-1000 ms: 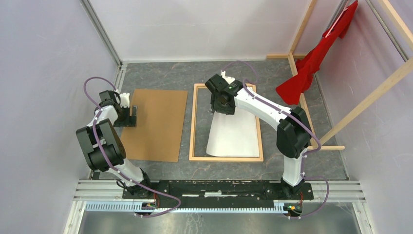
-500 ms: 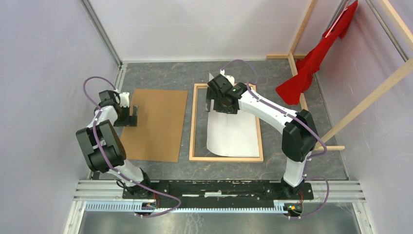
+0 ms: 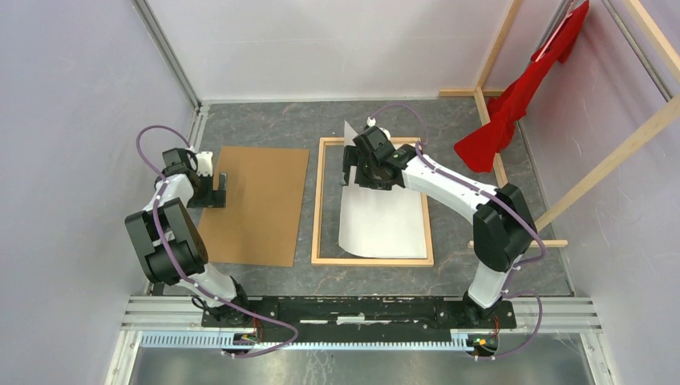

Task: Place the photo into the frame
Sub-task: Turn over the photo frame item on the photo frame.

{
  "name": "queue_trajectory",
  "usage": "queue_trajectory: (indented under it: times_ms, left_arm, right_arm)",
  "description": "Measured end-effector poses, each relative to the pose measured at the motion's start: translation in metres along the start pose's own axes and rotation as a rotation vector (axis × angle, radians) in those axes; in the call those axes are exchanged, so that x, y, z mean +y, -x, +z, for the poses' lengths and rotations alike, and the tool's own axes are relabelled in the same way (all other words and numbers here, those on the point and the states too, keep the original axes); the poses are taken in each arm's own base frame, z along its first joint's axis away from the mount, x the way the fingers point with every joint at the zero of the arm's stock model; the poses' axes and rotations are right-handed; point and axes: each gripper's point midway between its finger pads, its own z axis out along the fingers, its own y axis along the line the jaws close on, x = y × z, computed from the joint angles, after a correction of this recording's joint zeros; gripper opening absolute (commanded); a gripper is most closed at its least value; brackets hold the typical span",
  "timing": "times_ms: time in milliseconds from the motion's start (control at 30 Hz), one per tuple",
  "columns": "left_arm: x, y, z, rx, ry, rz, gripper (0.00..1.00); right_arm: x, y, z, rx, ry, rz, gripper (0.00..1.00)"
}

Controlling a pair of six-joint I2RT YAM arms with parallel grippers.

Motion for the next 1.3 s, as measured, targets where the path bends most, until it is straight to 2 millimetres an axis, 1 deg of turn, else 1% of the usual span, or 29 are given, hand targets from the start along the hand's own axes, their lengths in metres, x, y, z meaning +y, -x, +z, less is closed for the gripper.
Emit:
queue_trajectory:
  times_ms: [167,367,700,933,1167,1300]
  left_arm:
    - [0.0,0.0,0.0,0.001,0.001,0.0,1.0]
    - [0.0,0.0,0.0,0.001,0.001,0.0,1.0]
    - [0.0,0.0,0.0,0.002,0.001,0.0,1.0]
    - [0.0,-0.001,0.0,0.003,0.001,0.001,1.0]
    - [-0.001,-0.003,-0.001,0.013,-0.003,0.0,1.0]
    - [0.0,-0.005,-0.001,0.021,0.003,0.006,0.96]
  right_arm:
    - [0.004,0.004,0.003,-0.017,0.075,0.022,0.98]
    - [0.001,0.004,0.008,-0.025,0.133,0.043,0.98]
    - [0.005,0.009,0.007,-0.042,0.247,0.072,0.98]
    - [-0.001,0.002,0.012,-0.026,0.276,0.097,0.98]
    - [0.001,0.009,0.002,-0.058,0.29,0.097,0.98]
    - [0.008,0.01,-0.006,-0.087,0.292,0.081,0.98]
